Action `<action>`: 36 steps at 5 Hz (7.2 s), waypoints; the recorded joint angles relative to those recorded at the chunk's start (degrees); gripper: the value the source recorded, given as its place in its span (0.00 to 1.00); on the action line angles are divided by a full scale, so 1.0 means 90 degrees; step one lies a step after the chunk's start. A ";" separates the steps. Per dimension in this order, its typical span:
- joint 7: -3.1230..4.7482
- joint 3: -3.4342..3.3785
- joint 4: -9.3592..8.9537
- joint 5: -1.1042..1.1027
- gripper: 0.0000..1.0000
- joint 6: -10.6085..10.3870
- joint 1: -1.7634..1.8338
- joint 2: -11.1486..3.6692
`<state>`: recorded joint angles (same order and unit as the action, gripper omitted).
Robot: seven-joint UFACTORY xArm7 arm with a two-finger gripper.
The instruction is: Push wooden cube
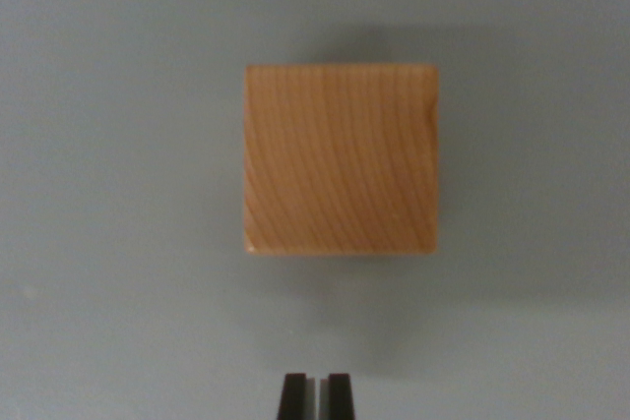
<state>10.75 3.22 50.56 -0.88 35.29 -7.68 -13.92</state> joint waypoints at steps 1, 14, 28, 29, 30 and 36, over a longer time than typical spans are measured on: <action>0.0000 0.0000 0.0000 0.0000 0.00 0.0000 0.0000 0.0000; 0.0068 0.0025 -0.0220 -0.0018 1.00 -0.0278 -0.0030 -0.0068; -0.0003 -0.0019 0.0980 0.0009 1.00 0.0177 0.0011 -0.0815; -0.0019 -0.0029 0.1260 0.0016 1.00 0.0283 0.0020 -0.0989; -0.0019 -0.0029 0.1260 0.0016 1.00 0.0283 0.0020 -0.0989; -0.0073 -0.0062 0.2156 0.0036 1.00 0.0623 0.0051 -0.1548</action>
<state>10.10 2.66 69.97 -0.55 40.90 -7.22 -27.85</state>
